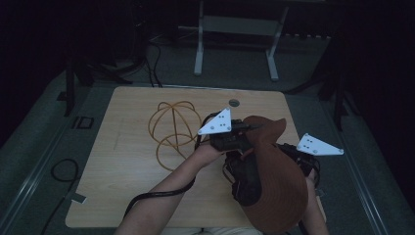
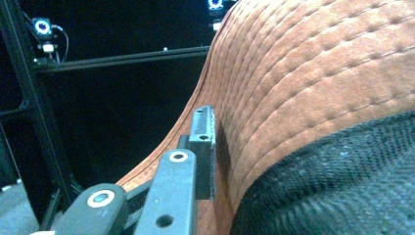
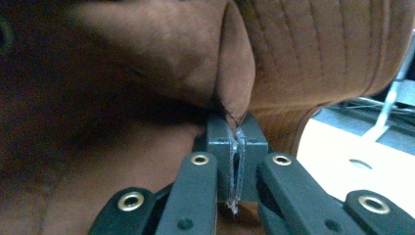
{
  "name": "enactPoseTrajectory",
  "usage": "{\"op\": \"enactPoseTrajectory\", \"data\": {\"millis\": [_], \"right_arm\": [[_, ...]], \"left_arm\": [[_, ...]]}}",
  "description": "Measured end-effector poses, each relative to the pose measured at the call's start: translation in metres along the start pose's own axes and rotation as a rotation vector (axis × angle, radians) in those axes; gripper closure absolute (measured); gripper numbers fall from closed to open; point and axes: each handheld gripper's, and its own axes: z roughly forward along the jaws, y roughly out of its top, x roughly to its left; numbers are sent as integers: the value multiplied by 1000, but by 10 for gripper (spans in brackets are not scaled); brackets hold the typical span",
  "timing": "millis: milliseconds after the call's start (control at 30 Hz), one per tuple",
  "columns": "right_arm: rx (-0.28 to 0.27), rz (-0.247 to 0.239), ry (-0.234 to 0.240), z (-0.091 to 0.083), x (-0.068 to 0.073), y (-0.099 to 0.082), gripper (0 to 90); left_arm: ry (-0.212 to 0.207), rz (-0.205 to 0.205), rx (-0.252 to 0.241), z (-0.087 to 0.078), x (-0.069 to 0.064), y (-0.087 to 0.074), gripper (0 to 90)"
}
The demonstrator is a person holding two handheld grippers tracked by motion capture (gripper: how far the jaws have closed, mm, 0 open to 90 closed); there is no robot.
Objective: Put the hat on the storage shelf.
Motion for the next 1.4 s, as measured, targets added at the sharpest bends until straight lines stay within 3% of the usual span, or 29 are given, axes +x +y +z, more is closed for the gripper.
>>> {"op": "enactPoseTrajectory", "data": {"millis": [133, 200, 267, 300, 333, 367, 400, 433, 600, 633, 667, 767, 1000, 1133, 1233, 1267, 1300, 1400], "right_arm": [[-26, 26, 19, -4, -3, 0, 877], [-32, 37, 24, -7, -4, 0, 877], [-45, 37, 16, -12, -7, 1, 877], [-48, 37, 12, -13, -8, 1, 877], [-54, 40, 6, -15, -9, 1, 876], [-56, 46, 7, -17, -11, 2, 877], [-57, 45, -5, -18, -12, 2, 877], [-60, 47, -15, -20, -14, 2, 877], [-71, 57, -53, -28, -20, 1, 876], [-73, 61, -58, -30, -21, 1, 876], [-73, 61, -58, -30, -21, 1, 876], [-85, 67, -80, -37, -26, 2, 876], [-126, 40, -106, -44, -31, 23, 876], [-132, 2, -126, -38, -35, 46, 876], [-144, 1, -116, -32, -39, 60, 876], [-144, 1, -116, -32, -39, 60, 876], [-146, -2, -116, -31, -40, 63, 876], [-156, -23, -113, -17, -41, 85, 876]], "left_arm": [[38, 28, 50, 0, -2, 8, 627], [95, 38, 101, 1, -3, 13, 486], [130, 61, 144, -1, -5, 17, 443], [179, 79, 179, 0, -6, 19, 402], [198, 75, 206, 0, -7, 21, 353], [215, 72, 242, 0, -7, 23, 353], [258, 76, 280, 1, -9, 25, 331], [269, 70, 295, 1, -9, 27, 293], [319, 66, 444, -1, -8, 34, 265], [347, 62, 475, -2, -9, 35, 264], [347, 62, 475, -2, -9, 35, 264], [397, 57, 535, -10, -9, 40, 241], [396, 27, 508, -49, -25, 59, 189], [408, 13, 483, -76, -37, 64, 159], [418, -2, 458, -96, -46, 66, 132], [418, -2, 458, -96, -46, 66, 108], [440, -6, 459, -114, -54, 66, 108], [472, -23, 460, -137, -61, 62, 84]]}}
